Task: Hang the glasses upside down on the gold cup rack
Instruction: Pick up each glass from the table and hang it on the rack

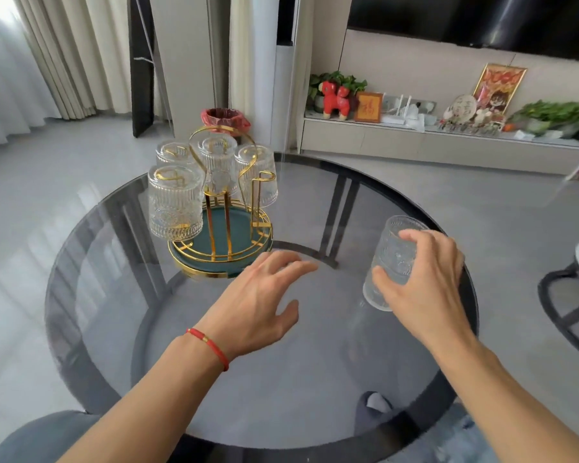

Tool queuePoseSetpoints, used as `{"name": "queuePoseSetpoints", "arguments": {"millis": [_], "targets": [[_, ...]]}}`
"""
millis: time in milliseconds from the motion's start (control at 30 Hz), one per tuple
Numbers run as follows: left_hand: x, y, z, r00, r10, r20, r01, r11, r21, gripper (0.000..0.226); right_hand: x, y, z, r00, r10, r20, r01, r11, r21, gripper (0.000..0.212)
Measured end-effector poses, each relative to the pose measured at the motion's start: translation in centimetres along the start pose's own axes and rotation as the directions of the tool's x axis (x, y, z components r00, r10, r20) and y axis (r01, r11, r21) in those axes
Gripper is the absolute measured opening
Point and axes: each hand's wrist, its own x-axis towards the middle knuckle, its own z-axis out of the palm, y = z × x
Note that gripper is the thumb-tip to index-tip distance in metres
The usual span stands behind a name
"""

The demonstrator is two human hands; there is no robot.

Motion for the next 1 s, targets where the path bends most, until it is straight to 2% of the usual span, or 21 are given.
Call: {"name": "queuePoseSetpoints", "arguments": {"millis": [100,267,333,433,500,667,800,900,1000], "targets": [[-0.5,0.4,0.3,1.0,-0.016,0.014,0.017,1.0,-0.007,0.058,0.0,1.4,0.2,0.98,0.149,0.128,-0.164,0.98,0.114,0.081],[-0.4,1.1,0.7,0.999,-0.047,0.007,0.048,0.997,-0.053,0.056,0.7,2.5,0.1,0.955,0.208,0.212,-0.24,0.961,0.139,0.092],[-0.5,1.2,0.8,0.998,-0.056,0.009,0.056,0.996,-0.068,0.055,0.9,2.3,-0.6,0.954,0.22,0.205,-0.248,0.961,0.122,0.095],[-0.6,1.2,1.0,0.998,-0.059,0.038,0.061,0.996,-0.062,0.057,0.4,1.7,-1.4,0.985,0.08,0.151,-0.098,0.988,0.12,0.087],[-0.5,1.4,1.0,0.995,-0.081,0.062,0.086,0.993,-0.085,0.063,-0.4,0.9,-1.4,0.982,-0.051,0.184,0.015,0.981,0.193,0.083],[-0.4,2.4,0.8,0.981,-0.148,0.121,0.178,0.94,-0.29,0.098,-1.8,-1.6,-0.1,0.92,-0.244,0.307,0.13,0.928,0.348,0.092],[-0.5,2.4,0.1,0.973,-0.227,-0.027,0.197,0.893,-0.404,0.095,-2.4,-3.8,1.6,0.873,-0.341,0.349,0.17,0.883,0.438,0.093],[-0.7,2.0,-1.0,0.906,-0.408,-0.112,0.287,0.787,-0.546,0.082,-1.9,-4.9,2.1,0.867,-0.3,0.398,-0.016,0.781,0.624,0.085],[-0.5,1.4,-2.0,0.795,-0.595,-0.117,0.351,0.609,-0.711,0.082,-1.3,-5.9,2.9,0.842,-0.131,0.523,-0.322,0.656,0.682,0.057]]}}
